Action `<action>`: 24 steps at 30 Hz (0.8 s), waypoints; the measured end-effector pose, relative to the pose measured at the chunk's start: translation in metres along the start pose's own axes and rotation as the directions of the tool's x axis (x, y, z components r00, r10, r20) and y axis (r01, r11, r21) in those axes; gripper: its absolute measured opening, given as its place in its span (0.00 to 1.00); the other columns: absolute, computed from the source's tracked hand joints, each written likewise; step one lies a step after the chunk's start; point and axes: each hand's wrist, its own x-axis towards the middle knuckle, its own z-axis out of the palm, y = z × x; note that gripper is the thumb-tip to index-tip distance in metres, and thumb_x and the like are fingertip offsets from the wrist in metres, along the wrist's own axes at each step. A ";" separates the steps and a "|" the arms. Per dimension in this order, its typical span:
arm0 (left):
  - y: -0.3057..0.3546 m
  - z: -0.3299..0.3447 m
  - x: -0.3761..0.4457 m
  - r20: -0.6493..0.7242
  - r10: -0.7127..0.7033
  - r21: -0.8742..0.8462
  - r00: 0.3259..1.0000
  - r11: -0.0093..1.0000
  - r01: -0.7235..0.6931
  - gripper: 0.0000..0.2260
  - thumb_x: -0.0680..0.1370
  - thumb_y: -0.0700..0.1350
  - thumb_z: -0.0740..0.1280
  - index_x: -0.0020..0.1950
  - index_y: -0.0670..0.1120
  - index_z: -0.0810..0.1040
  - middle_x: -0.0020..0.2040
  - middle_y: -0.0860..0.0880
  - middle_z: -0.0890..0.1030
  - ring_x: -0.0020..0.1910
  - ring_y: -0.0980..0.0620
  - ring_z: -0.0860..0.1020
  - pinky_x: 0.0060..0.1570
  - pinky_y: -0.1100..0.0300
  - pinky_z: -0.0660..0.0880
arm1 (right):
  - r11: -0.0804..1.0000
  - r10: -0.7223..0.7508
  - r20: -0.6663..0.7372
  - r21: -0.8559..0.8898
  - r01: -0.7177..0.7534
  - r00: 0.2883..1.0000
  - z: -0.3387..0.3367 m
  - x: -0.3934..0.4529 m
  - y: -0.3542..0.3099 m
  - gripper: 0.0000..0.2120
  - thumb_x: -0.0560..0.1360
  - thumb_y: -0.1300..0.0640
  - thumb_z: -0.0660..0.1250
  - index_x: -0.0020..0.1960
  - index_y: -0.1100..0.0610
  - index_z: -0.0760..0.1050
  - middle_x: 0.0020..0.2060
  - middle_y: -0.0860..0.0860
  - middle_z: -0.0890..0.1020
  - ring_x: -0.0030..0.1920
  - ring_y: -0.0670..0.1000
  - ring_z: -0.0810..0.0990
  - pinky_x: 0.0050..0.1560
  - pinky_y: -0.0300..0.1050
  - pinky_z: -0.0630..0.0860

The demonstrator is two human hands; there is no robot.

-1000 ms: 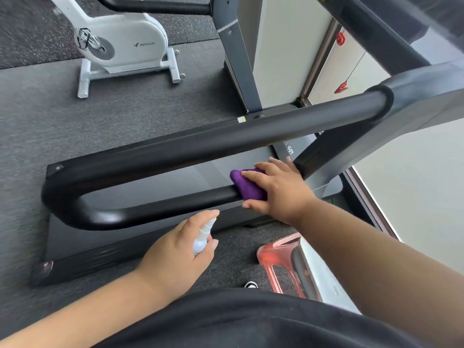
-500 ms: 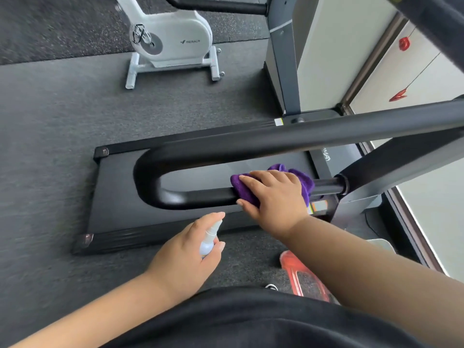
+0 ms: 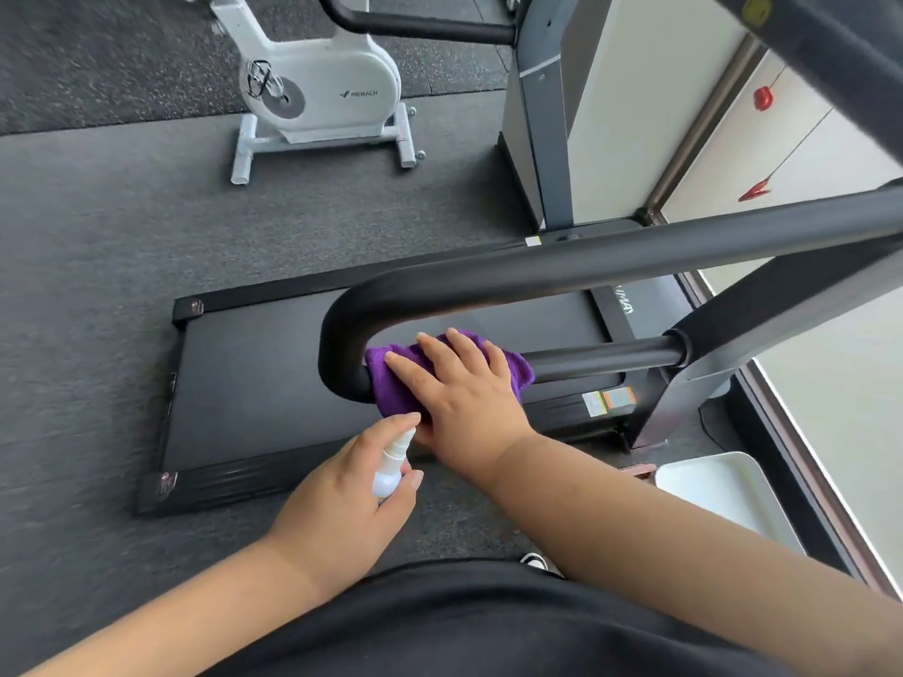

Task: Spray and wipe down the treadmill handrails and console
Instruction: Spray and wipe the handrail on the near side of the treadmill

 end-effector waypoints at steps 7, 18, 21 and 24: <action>0.016 0.018 0.018 0.078 0.072 -0.018 0.994 0.997 -0.071 0.27 0.77 0.50 0.69 0.67 0.71 0.59 0.47 0.67 0.76 0.46 0.64 0.76 0.46 0.75 0.68 | 0.988 0.147 -0.025 -0.045 -0.148 0.989 -0.005 -0.023 0.057 0.35 0.67 0.36 0.69 0.72 0.42 0.65 0.70 0.52 0.71 0.72 0.66 0.63 0.67 0.77 0.57; 0.051 0.045 0.039 0.088 0.089 0.010 0.992 0.996 -0.090 0.27 0.77 0.52 0.69 0.69 0.70 0.59 0.48 0.67 0.76 0.47 0.68 0.75 0.45 0.74 0.67 | 0.972 0.235 0.046 -0.030 -0.234 0.971 -0.034 -0.056 0.153 0.36 0.65 0.37 0.67 0.72 0.43 0.66 0.68 0.51 0.72 0.73 0.62 0.63 0.72 0.64 0.60; 0.059 0.050 0.042 0.061 0.084 0.004 0.995 0.996 -0.084 0.27 0.77 0.52 0.68 0.69 0.70 0.58 0.48 0.66 0.77 0.45 0.63 0.76 0.43 0.70 0.69 | 0.966 0.256 0.051 -0.045 -0.254 0.965 -0.043 -0.065 0.181 0.36 0.65 0.37 0.67 0.72 0.45 0.67 0.67 0.51 0.72 0.72 0.61 0.64 0.71 0.63 0.62; 0.062 0.051 0.041 0.047 0.081 0.007 0.996 0.997 -0.082 0.30 0.77 0.48 0.70 0.69 0.69 0.58 0.47 0.64 0.77 0.43 0.61 0.77 0.44 0.69 0.70 | 0.970 0.243 0.031 -0.040 -0.241 0.970 -0.044 -0.071 0.197 0.36 0.65 0.40 0.71 0.71 0.47 0.69 0.67 0.53 0.74 0.71 0.62 0.65 0.69 0.64 0.66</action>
